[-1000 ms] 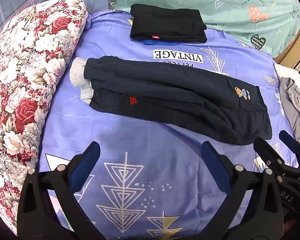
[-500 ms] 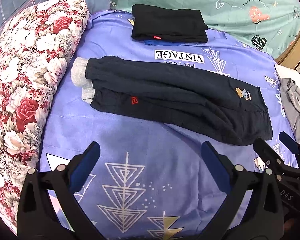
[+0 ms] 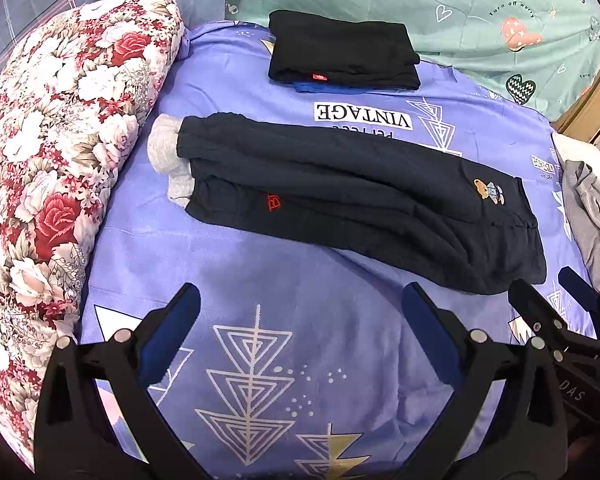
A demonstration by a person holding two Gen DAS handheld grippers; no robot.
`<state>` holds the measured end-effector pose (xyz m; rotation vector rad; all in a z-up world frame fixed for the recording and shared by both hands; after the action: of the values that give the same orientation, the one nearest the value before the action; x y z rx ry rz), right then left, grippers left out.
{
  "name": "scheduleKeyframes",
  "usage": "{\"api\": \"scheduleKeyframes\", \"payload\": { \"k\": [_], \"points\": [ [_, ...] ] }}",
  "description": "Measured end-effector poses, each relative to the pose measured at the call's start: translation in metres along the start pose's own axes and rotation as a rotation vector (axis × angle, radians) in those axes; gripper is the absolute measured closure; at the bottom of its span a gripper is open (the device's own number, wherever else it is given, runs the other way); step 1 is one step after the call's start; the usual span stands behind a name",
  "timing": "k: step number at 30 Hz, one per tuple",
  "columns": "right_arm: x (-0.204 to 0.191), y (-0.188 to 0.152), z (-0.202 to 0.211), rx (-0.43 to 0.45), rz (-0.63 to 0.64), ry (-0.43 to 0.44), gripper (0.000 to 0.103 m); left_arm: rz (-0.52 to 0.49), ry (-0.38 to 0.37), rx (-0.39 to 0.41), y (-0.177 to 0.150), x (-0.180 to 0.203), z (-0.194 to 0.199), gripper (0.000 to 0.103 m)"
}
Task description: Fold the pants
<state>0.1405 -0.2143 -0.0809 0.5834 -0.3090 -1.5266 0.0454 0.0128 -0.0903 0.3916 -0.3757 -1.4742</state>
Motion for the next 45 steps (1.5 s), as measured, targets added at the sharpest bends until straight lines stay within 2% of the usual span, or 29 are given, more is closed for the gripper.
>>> {"api": "scheduleKeyframes", "payload": {
  "k": [28, 36, 39, 40, 43, 44, 45],
  "points": [
    [-0.005, -0.002, -0.005, -0.013, 0.009, 0.004, 0.001, -0.008, 0.000, 0.000, 0.003, 0.000, -0.001, 0.002],
    [-0.005, -0.007, -0.014, -0.052, -0.003, 0.050, 0.001, 0.006, -0.006, -0.022, 0.000, -0.003, -0.015, 0.002],
    [0.013, -0.010, -0.030, -0.120, -0.117, 0.106, 0.001, 0.059, 0.019, -0.045, 0.000, -0.025, -0.033, 0.002],
    [0.032, -0.009, -0.039, -0.140, -0.208, 0.116, 0.001, 0.087, 0.034, -0.051, 0.000, -0.036, -0.039, 0.002],
    [0.095, -0.010, -0.059, -0.164, -0.429, 0.054, 0.001, 0.180, 0.084, -0.099, -0.007, -0.074, -0.060, 0.002],
    [0.135, -0.012, -0.067, -0.155, -0.540, -0.003, 0.001, 0.211, 0.092, -0.111, -0.010, -0.086, -0.066, 0.002],
    [0.156, -0.013, -0.069, -0.151, -0.586, -0.049, 0.001, 0.248, 0.101, -0.129, -0.014, -0.099, -0.072, 0.002]
  ]
}}
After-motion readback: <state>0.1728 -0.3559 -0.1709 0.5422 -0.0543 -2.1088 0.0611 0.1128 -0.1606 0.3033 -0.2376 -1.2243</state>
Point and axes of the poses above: each gripper's, at about its wrist camera, not at the fingertips, and z roughly against the way its jaws point, x to its right, y to its top, the point moved 10 cm from there along -z, roughly the way its jaws point, and after that the axes turned 10 degrees about -z, right-handed, at the moved point
